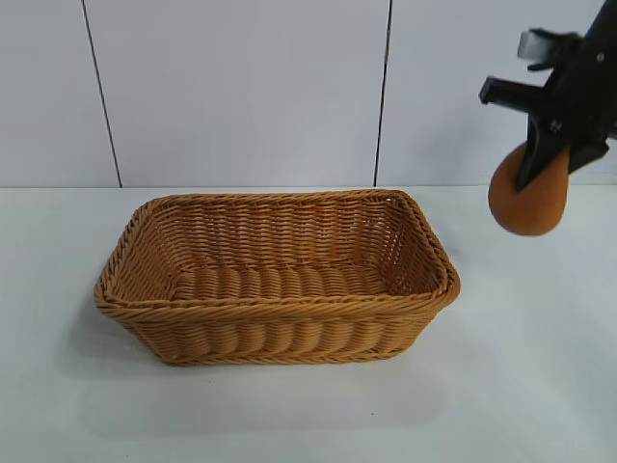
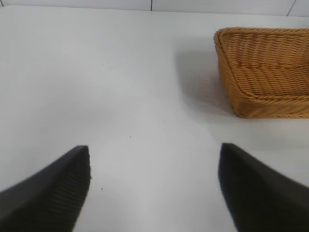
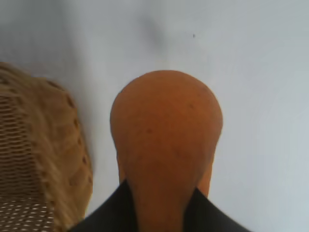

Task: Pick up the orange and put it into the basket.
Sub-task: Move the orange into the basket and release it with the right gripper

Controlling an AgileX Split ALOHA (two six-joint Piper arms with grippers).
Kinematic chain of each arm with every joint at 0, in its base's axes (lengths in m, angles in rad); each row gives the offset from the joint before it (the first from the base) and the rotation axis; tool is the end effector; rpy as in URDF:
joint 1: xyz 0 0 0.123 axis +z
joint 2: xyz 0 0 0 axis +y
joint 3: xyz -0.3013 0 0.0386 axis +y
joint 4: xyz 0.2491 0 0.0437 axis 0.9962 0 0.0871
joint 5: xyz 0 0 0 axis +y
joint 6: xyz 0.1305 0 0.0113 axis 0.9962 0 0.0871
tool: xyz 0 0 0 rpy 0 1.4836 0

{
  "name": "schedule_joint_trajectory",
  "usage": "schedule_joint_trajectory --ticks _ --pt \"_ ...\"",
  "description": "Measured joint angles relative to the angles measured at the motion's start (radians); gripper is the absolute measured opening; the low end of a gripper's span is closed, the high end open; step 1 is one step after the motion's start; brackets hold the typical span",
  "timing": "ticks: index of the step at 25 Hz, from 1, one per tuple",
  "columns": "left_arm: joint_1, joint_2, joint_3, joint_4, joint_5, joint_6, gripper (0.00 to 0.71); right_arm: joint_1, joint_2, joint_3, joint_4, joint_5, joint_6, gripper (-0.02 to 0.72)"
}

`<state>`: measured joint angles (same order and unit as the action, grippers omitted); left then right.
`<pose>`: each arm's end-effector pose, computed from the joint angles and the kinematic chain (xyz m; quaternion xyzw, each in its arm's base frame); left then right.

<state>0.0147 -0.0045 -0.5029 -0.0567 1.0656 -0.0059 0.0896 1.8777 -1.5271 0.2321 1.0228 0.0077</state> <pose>0.0117 -0.0063 0.2601 -0.0075 0.8522 -0.0260 0.5225 0.4103 0.0627 0.2312 0.0054 0.9843 0.1131 0.1355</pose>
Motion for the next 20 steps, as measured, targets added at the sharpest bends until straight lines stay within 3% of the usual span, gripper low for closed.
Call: schedule_joint_trajectory --ticks 8,14,20 --pt "0.0 0.0 0.0 0.0 0.0 0.0 0.529 0.182 -0.041 -0.054 0.009 0.004 0.002 0.048" --pt "0.0 0.0 0.0 0.0 0.0 0.0 0.529 0.378 -0.033 -0.054 0.026 -0.08 0.006 0.048" --pt "0.0 0.0 0.0 0.0 0.0 0.0 0.529 0.496 0.063 -0.057 0.031 -0.156 0.007 0.048"
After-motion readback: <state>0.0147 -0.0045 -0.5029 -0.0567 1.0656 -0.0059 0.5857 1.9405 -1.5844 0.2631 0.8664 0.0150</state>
